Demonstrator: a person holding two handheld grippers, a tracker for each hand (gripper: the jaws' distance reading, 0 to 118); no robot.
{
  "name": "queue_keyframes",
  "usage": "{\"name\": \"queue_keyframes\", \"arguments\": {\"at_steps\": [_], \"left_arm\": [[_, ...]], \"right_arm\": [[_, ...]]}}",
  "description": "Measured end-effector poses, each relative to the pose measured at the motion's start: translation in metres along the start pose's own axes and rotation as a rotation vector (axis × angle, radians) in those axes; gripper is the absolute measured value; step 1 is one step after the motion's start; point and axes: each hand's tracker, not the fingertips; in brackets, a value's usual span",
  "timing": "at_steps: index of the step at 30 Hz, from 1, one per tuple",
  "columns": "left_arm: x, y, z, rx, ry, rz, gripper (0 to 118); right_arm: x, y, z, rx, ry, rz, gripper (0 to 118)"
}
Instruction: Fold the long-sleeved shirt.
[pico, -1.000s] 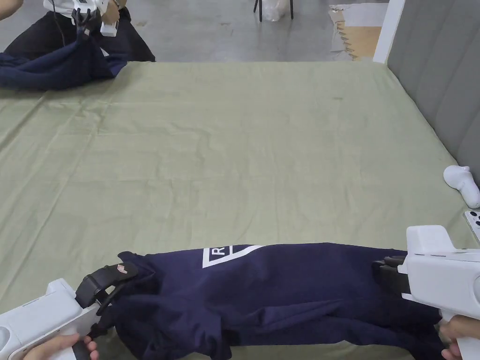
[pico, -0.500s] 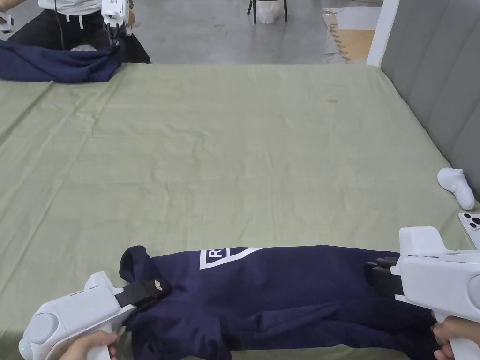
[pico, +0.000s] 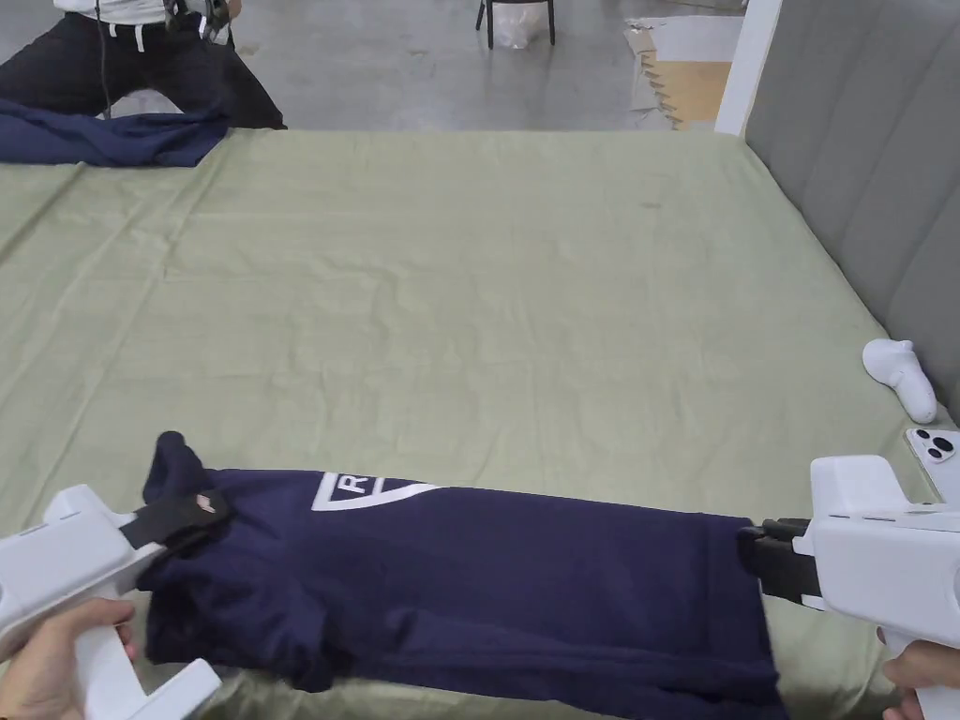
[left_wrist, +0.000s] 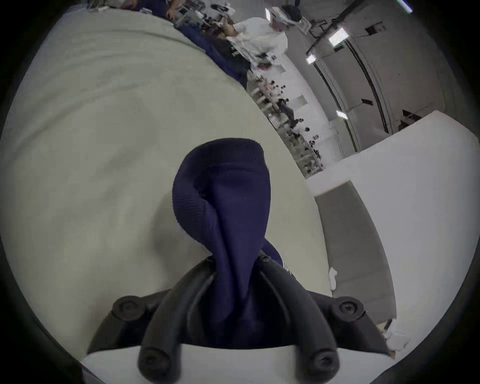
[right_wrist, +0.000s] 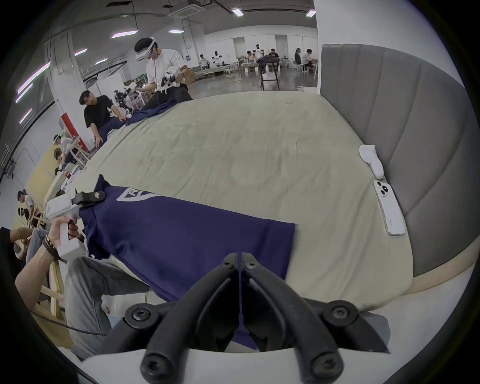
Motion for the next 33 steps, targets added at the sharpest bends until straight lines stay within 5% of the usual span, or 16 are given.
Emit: {"name": "queue_keyframes", "arguments": {"at_steps": [7, 13, 20, 29, 30, 33], "left_arm": [[-0.017, 0.035, 0.030, 0.053, 0.034, 0.046, 21], [0.064, 0.010, 0.047, 0.032, -0.145, -0.089, 20], [0.190, -0.080, 0.037, -0.024, -0.147, -0.434, 20], [0.222, -0.227, -0.077, -0.310, -0.054, -0.511, 22], [0.219, -0.238, -0.088, -0.330, -0.044, -0.512, 28], [0.210, -0.264, -0.111, -0.438, -0.124, -0.461, 90]], "right_arm": [[-0.008, 0.001, -0.012, -0.014, 0.013, 0.008, 0], [-0.014, 0.003, -0.014, -0.010, 0.038, 0.015, 0], [-0.011, -0.001, -0.011, 0.001, 0.034, 0.021, 0], [0.015, -0.020, 0.014, 0.033, -0.023, -0.039, 0], [0.020, -0.023, 0.017, 0.038, -0.022, -0.056, 0], [0.031, -0.030, 0.025, 0.040, -0.026, -0.088, 0]]}}
